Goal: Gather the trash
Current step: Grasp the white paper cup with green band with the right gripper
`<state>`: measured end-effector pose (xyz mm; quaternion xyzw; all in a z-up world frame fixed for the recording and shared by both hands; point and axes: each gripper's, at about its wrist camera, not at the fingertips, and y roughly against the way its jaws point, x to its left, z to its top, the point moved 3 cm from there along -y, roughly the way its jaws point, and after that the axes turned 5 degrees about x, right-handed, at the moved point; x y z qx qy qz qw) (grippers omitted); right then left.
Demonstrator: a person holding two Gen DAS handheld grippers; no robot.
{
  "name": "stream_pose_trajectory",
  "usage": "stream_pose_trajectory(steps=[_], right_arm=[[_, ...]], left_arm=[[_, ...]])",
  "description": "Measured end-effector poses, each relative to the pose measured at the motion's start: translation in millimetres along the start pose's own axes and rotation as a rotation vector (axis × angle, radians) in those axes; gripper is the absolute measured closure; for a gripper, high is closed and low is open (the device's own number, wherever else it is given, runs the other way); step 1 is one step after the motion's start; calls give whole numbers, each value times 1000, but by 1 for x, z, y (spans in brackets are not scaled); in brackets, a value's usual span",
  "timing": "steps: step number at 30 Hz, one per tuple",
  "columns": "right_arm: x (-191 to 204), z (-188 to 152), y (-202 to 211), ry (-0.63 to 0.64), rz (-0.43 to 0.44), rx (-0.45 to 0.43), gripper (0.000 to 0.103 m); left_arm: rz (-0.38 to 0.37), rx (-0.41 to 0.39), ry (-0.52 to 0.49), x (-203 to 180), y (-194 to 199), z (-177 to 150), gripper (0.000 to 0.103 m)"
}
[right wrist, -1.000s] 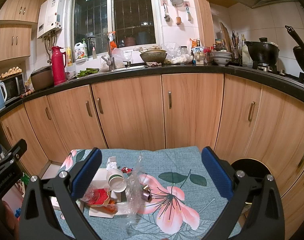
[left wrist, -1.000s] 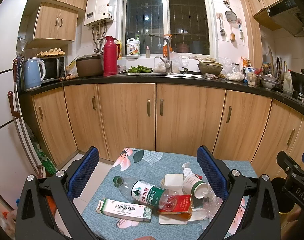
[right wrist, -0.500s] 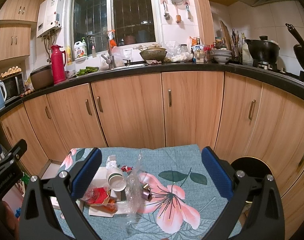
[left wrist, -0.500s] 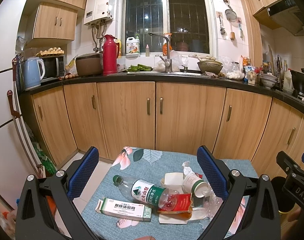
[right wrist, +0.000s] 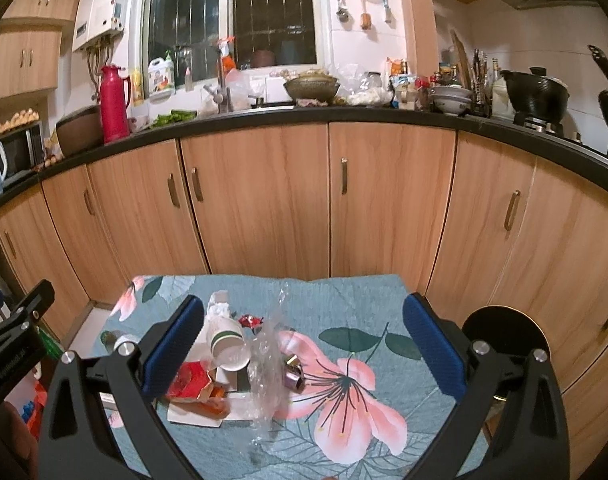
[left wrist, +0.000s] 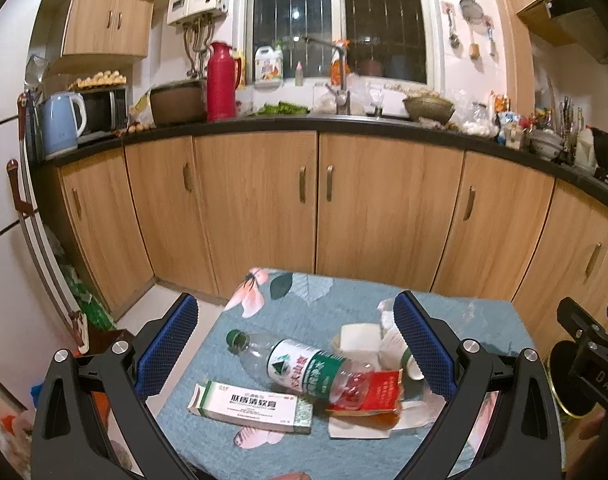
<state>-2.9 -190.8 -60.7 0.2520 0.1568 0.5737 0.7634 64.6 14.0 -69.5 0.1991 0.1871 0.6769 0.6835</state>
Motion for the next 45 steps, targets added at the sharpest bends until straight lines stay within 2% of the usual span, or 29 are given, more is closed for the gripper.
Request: stream_pose_trajectory(steps=[3, 5, 7, 8, 11, 14, 16, 17, 19, 22, 23, 24, 26, 27, 31, 33, 34, 35, 36, 38, 42, 44, 45], right_arm=[[5, -3, -20, 38, 1, 39, 3], [7, -6, -44, 90, 44, 106, 3], [11, -11, -75, 143, 114, 214, 3], [14, -16, -93, 162, 187, 278, 3], [26, -27, -127, 199, 297, 362, 3], [35, -29, -150, 195, 376, 404, 3], [40, -19, -150, 185, 442, 384, 3], [49, -11, -146, 209, 488, 359, 3], [67, -4, -141, 269, 523, 340, 5], [101, 7, -144, 380, 593, 376, 10], [111, 5, -156, 410, 580, 426, 12], [114, 3, -166, 420, 559, 461, 21], [114, -8, -195, 408, 538, 562, 49], [113, -15, -207, 388, 538, 612, 52], [108, -11, -211, 391, 503, 587, 51], [104, -2, -207, 403, 462, 545, 38], [102, -1, -206, 415, 446, 522, 28], [103, 0, -207, 431, 429, 502, 23], [100, -1, -212, 442, 423, 513, 23], [100, -11, -224, 433, 455, 586, 24], [101, -32, -237, 428, 453, 661, 40], [99, -37, -240, 413, 472, 682, 52], [96, -37, -238, 397, 489, 679, 53]], left_arm=[[29, 43, -3, 11, -20, -9, 8], [63, 105, -12, 26, -41, -19, 8], [91, 178, -1, 44, -62, -29, 8], [110, 228, 16, 58, -75, -36, 8], [116, 329, 91, 91, -102, -52, 8], [117, 368, 136, 111, -114, -61, 8], [122, 366, 141, 117, -114, -64, 8], [129, 364, 141, 120, -115, -65, 8], [133, 371, 144, 122, -117, -65, 8], [118, 385, 148, 121, -121, -66, 8], [114, 389, 146, 119, -122, -67, 8], [110, 394, 145, 117, -123, -66, 8], [95, 396, 145, 114, -122, -67, 8], [91, 395, 142, 111, -122, -67, 8], [74, 410, 119, 101, -127, -69, 8], [64, 422, 119, 99, -131, -70, 8], [64, 420, 121, 99, -131, -70, 8], [69, 419, 120, 98, -132, -70, 8], [72, 421, 120, 98, -133, -70, 8], [66, 430, 122, 95, -136, -70, 8], [37, 469, 130, 87, -145, -72, 8], [-5, 511, 138, 79, -157, -72, 8], [-28, 533, 147, 76, -162, -72, 8]])
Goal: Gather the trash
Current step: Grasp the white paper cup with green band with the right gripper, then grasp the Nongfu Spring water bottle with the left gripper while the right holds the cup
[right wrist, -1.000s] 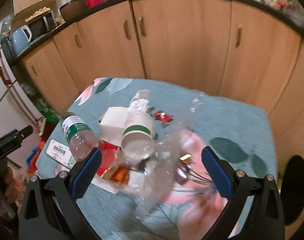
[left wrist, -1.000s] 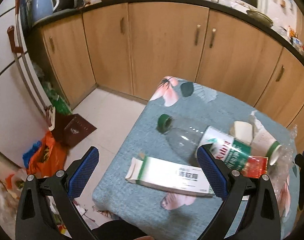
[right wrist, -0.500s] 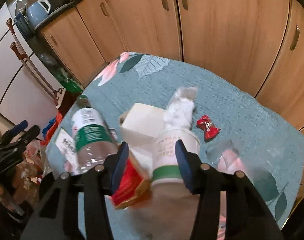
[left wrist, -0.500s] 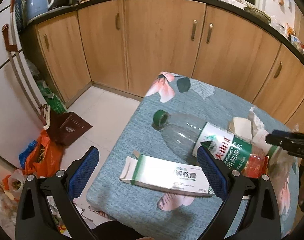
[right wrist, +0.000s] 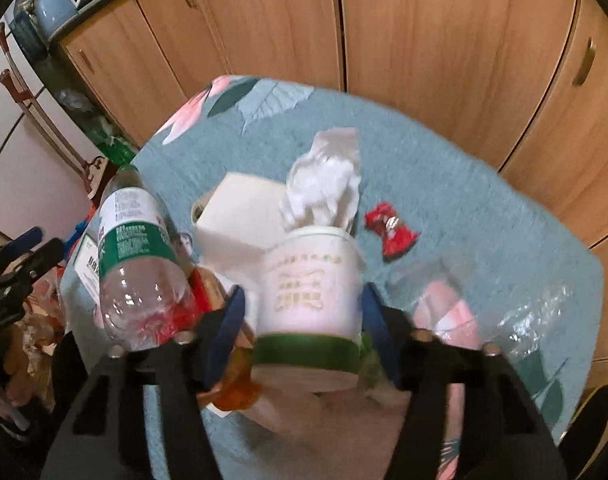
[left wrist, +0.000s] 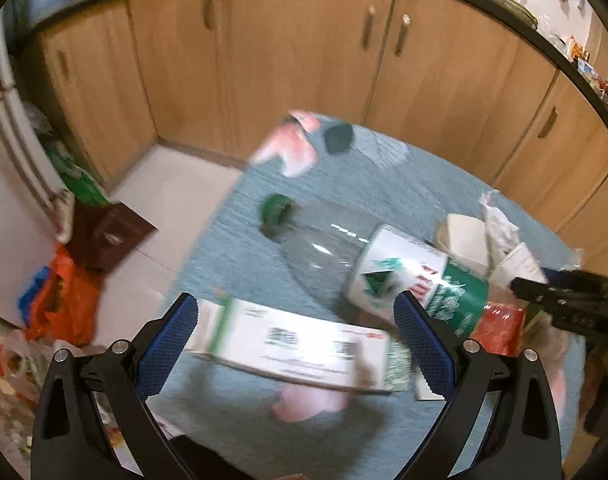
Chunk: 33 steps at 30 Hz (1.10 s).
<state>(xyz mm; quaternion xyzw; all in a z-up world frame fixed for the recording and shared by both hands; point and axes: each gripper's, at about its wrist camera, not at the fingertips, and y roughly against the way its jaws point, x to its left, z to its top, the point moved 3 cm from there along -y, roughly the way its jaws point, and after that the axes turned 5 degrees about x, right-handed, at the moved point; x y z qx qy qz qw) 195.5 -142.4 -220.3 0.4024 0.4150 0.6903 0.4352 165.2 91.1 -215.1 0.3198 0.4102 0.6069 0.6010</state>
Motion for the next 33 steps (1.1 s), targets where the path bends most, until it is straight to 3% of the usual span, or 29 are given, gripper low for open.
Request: stream_pose_trajectory(steps=[6, 13, 19, 21, 23, 26, 28, 30, 33], right_arm=[[-2, -17, 32, -13, 93, -68, 57], [-8, -37, 68, -17, 132, -169, 56], [-24, -42, 70, -50, 159, -193, 56], [-30, -42, 70, -64, 166, -198, 56], [-34, -43, 71, -70, 169, -209, 56], [-38, -48, 76, -67, 159, -223, 56], [-37, -51, 79, -59, 139, -235, 56], [-38, -55, 83, -60, 133, -256, 56], [-45, -64, 99, -92, 157, -317, 56]], left_arm=[[-131, 166, 113, -12, -29, 10, 8], [-232, 283, 264, -19, -50, 23, 7], [-393, 398, 553, -20, -77, 33, 8], [-412, 433, 636, -21, -91, 31, 8], [-377, 431, 636, -28, -92, 33, 8], [-393, 453, 650, -37, -94, 32, 9], [-380, 446, 628, -40, -98, 32, 34], [-420, 438, 629, -43, -102, 32, 36], [-410, 373, 590, -46, -90, 38, 37]])
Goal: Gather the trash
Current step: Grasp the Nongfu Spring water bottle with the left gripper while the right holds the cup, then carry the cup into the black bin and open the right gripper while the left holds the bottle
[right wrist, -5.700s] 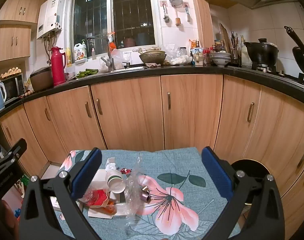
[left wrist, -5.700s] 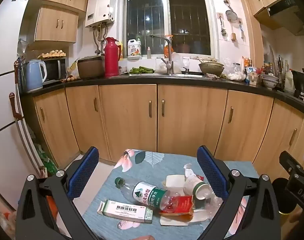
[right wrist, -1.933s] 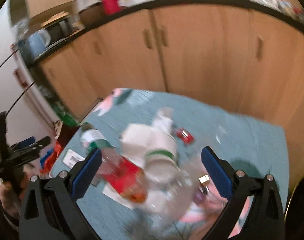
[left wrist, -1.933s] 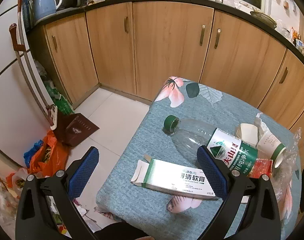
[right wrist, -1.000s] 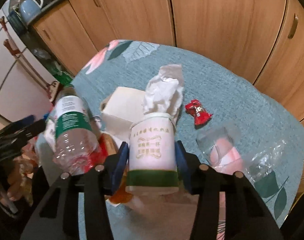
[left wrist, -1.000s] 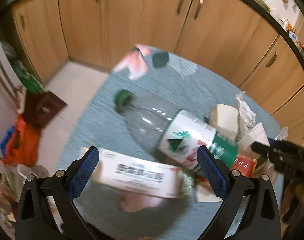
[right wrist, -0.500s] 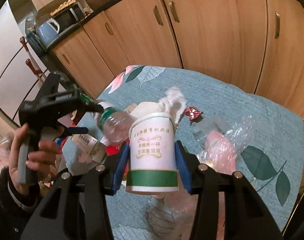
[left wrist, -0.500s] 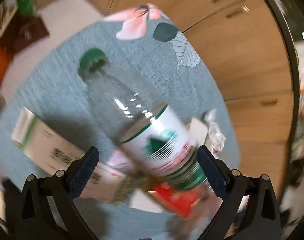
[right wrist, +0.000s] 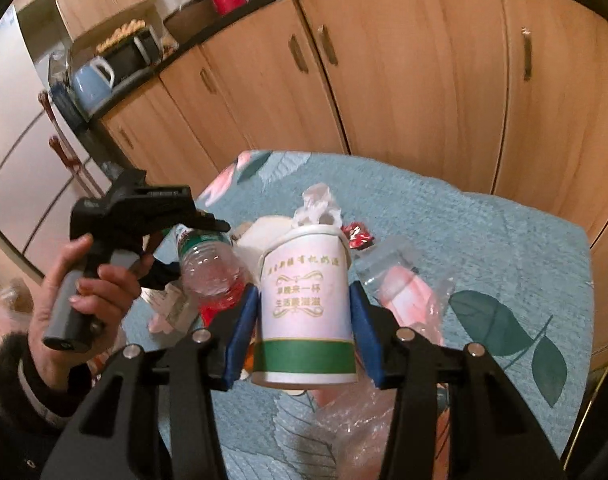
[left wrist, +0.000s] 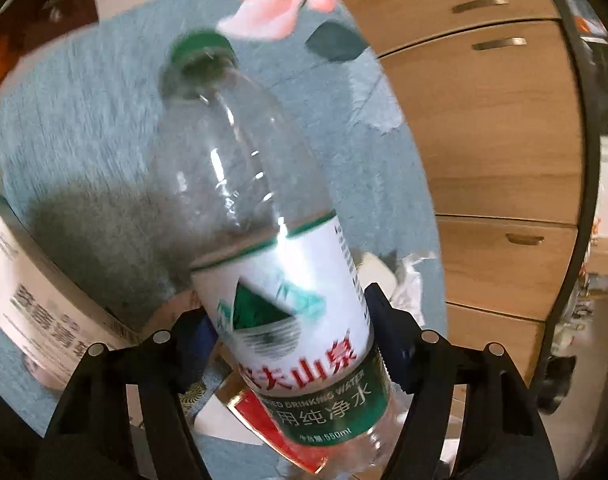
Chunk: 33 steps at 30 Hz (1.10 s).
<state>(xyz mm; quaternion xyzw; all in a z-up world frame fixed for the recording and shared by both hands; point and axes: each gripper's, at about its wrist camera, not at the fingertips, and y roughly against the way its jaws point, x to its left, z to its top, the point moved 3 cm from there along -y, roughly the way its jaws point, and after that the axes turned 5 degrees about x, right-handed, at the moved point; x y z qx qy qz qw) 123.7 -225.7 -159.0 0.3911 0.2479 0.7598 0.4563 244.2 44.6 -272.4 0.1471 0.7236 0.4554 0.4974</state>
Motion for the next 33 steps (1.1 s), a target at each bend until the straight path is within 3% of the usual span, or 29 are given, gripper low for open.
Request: stream_pose_trajectory(steps=[9, 13, 17, 21, 26, 33], right_arm=[[-35, -28, 84, -131, 44, -184, 56], [-85, -60, 136, -240, -65, -277, 56], [-170, -114, 184, -412, -277, -306, 55], [-240, -163, 197, -551, -427, -253, 55], [-285, -201, 184, -639, -465, -195, 56], [-319, -215, 167, -643, -501, -144, 56]], left_arm=[[27, -211, -206, -42, 63, -26, 38], [18, -241, -360, -79, 73, -65, 39], [-15, -186, -521, -132, 58, -115, 39], [-57, -133, -615, -165, 45, -155, 39], [-91, -37, -770, -216, 3, -217, 39], [-87, 160, -915, -261, -86, -303, 39]])
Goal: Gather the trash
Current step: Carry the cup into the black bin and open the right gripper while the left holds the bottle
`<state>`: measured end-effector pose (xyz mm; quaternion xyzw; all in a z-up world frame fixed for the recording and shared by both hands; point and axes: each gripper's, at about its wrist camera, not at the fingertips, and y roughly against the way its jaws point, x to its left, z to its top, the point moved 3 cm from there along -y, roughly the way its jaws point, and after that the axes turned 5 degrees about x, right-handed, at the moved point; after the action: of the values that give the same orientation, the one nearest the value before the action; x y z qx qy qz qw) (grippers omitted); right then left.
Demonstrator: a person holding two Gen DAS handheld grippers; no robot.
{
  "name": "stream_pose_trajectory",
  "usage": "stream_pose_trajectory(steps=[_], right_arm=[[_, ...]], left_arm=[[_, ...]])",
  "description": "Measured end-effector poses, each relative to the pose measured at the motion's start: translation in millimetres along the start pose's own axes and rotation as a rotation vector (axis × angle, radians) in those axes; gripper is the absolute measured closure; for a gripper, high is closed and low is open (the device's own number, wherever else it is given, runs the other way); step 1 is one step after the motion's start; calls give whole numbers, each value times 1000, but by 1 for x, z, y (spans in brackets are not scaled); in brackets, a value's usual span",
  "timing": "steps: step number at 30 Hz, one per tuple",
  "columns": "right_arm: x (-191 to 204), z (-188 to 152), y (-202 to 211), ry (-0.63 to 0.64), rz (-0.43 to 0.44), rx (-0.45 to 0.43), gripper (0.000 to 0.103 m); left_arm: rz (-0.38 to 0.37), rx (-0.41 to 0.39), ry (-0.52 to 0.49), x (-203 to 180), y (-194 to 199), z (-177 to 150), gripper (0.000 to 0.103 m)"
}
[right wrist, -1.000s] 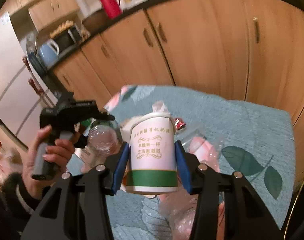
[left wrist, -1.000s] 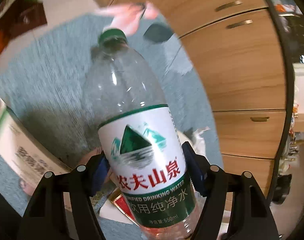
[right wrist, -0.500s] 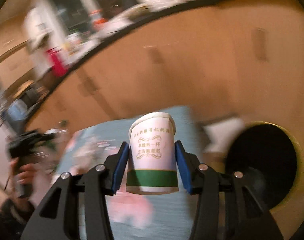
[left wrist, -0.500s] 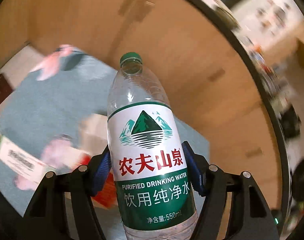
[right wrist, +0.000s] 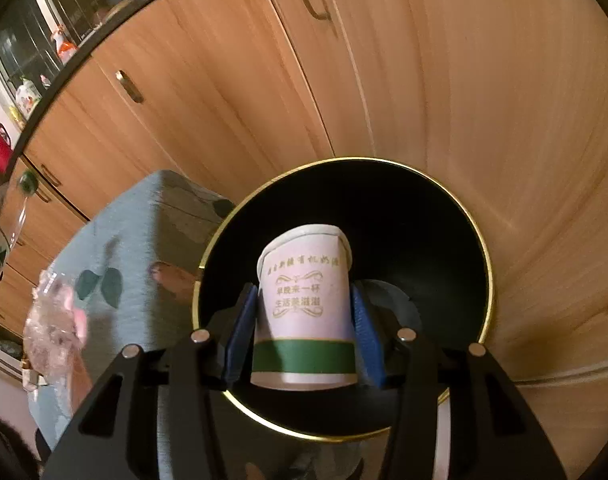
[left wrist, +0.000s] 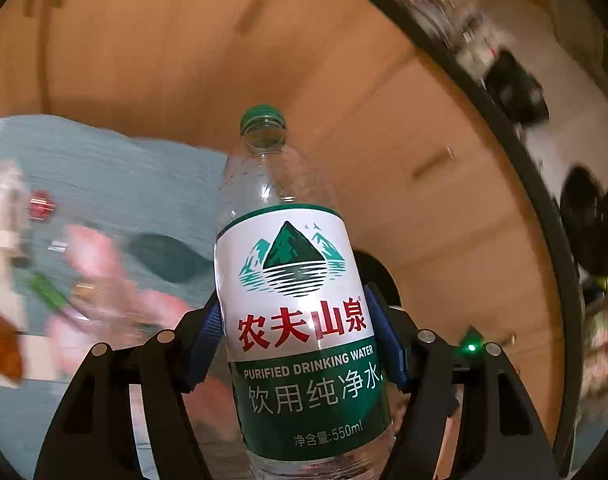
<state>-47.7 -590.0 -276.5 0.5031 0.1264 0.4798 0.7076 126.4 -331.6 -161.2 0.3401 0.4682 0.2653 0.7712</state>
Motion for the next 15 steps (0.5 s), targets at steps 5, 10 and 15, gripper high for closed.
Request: stream_pose_trajectory(steps=[5, 10, 15], right_arm=[[-8, 2, -15, 24, -48, 27, 53], [-10, -2, -16, 62, -125, 7, 14], [-16, -14, -4, 55, -140, -10, 15]], left_arm=[[-27, 113, -84, -40, -69, -6, 39], [-40, 198, -130, -59, -123, -8, 39], [-36, 246, -136, -68, -169, -1, 39]])
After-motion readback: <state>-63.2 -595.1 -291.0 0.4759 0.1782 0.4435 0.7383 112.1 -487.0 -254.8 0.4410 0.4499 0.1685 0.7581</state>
